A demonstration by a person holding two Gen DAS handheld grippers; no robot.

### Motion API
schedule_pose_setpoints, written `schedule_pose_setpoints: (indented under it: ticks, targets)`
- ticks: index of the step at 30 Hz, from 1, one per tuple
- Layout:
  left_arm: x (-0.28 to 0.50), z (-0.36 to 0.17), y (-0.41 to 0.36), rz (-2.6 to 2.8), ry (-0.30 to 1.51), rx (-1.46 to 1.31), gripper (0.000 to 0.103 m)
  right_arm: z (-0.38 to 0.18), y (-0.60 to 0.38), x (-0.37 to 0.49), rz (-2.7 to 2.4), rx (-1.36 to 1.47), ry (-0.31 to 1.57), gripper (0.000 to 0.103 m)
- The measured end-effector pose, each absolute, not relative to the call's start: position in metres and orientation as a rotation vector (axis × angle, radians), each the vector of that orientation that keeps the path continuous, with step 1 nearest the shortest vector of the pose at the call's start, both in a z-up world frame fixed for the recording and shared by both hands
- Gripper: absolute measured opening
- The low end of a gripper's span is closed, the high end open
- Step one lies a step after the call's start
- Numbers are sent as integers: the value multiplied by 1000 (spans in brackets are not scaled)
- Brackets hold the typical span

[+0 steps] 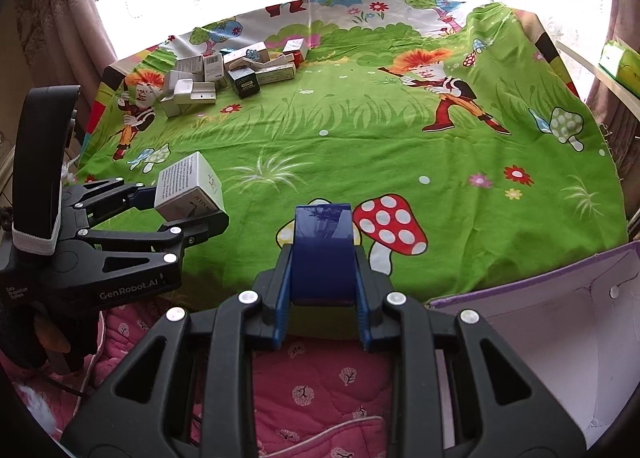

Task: Organize rigid objects
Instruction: 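Carry both held boxes over the purple-rimmed storage box, then open both grippers to drop the boxes into the storage box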

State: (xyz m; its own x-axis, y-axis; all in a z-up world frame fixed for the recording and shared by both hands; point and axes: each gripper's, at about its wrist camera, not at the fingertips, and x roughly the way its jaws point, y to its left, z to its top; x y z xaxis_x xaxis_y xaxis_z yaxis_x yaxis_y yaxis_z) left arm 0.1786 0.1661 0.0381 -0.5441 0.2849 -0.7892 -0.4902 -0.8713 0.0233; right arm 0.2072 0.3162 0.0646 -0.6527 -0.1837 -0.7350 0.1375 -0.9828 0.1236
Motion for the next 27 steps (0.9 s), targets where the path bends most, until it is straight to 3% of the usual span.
schedule_pose_setpoints:
  ticks: [27]
  targets:
    - [273, 24, 352, 1908, 683, -1018, 55, 39, 484, 295, -3040, 1509, -222, 31]
